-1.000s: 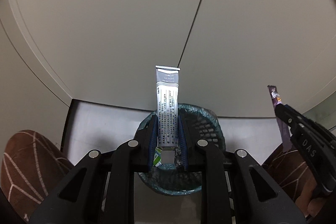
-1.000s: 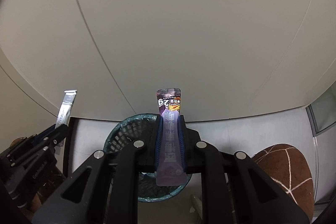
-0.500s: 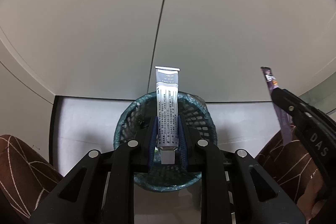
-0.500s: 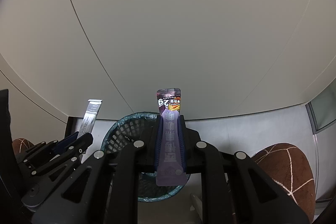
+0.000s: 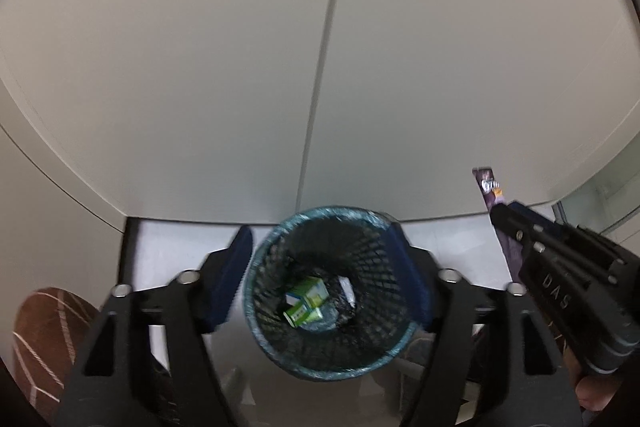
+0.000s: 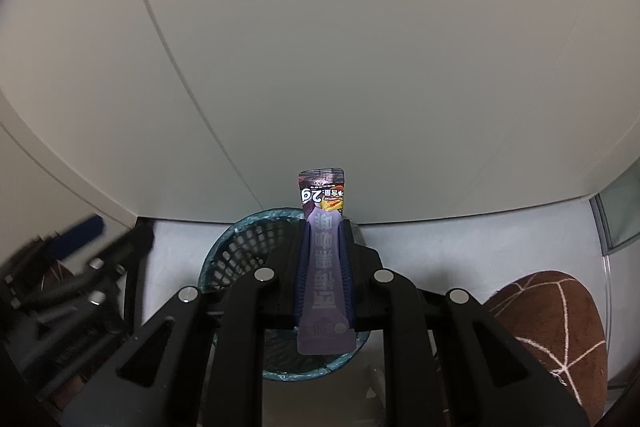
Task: Collect trash
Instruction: 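Open the left tool over the bin while the right tool releases the sachet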
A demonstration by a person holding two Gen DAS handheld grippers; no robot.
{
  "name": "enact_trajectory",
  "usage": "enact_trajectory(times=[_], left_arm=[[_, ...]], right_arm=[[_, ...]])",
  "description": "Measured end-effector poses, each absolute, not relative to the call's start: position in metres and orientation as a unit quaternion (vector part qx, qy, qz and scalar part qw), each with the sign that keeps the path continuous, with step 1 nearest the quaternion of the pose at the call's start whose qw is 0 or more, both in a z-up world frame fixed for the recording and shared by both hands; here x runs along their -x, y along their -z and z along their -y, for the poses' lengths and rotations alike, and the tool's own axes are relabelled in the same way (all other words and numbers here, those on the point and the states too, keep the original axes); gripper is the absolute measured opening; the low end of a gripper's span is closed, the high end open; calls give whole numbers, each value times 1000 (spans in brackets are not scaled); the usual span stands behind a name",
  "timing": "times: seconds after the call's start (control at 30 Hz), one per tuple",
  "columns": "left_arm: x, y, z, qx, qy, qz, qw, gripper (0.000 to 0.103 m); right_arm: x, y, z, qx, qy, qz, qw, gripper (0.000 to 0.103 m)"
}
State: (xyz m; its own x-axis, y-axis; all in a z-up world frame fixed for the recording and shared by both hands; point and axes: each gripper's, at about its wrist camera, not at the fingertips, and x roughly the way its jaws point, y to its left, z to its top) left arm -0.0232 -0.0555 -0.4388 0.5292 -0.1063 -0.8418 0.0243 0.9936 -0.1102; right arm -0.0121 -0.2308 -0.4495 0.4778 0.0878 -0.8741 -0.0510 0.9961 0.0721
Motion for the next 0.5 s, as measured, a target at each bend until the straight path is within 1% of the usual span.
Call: enact_trajectory(times=[0.03,0.1,0.2,0.3,0.5], left_arm=[[22,437,50,40,32,-480,876,75],[21,433,40,42,22,-476,878,86],[13,435,24,48,13,-478,877,92],[6,441,16,57,6,-487,871,96],[2,447,16,60,4,-501,864,97]], right_arm=[[12,450,229,-19,-48,-510,859,14],[8,451,225,-17,-60,-512,856,14],[3,455,219,-12,-70,-518,853,15],[-4,463,216,-10,-75,-529,845,15],[-13,477,214,-11,-78,-554,829,15]])
